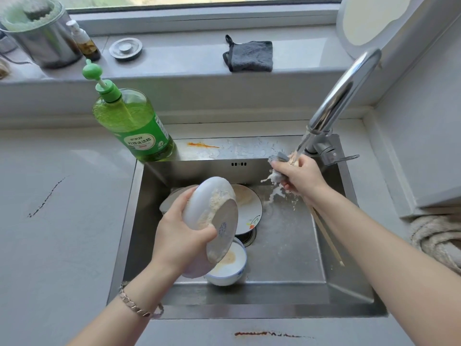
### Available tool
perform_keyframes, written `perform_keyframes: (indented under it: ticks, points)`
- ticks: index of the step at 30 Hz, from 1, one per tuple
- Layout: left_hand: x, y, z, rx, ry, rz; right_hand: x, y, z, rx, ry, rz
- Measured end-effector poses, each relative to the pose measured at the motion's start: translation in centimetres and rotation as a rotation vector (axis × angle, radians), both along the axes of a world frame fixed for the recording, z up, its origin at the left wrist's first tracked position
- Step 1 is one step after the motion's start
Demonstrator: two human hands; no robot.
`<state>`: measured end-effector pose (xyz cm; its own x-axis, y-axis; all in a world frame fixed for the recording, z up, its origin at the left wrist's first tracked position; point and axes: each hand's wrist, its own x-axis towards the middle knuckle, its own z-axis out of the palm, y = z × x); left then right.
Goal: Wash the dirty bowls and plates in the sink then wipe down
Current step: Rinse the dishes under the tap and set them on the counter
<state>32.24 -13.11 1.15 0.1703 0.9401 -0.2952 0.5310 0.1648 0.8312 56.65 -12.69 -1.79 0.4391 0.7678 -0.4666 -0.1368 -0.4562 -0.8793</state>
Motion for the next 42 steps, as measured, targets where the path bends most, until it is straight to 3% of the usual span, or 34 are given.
perform_keyframes:
  ticks: [12,19,28,32,42]
  points:
    - [-0.3,0.3,-0.4,0.007,0.016,-0.012,0.4,-1.4,0.8,0.096,-0.162,0.228]
    - [-0.4,0.2,-0.1,0.005,0.006,-0.007,0.3,0.4,0.0,0.018,-0.288,0.092]
    - [-0.6,0.3,0.0,0.015,0.025,-0.006,1.1,-0.2,0.9,-0.03,-0.013,0.121]
    - [-0.5,0.3,0.0,-0.001,0.019,0.001,1.1,-0.7,0.9,-0.011,-0.211,0.214]
    - [-0.7,0.2,-0.1,-0.001,0.014,0.005,0.5,1.1,0.1,-0.086,-0.402,0.199]
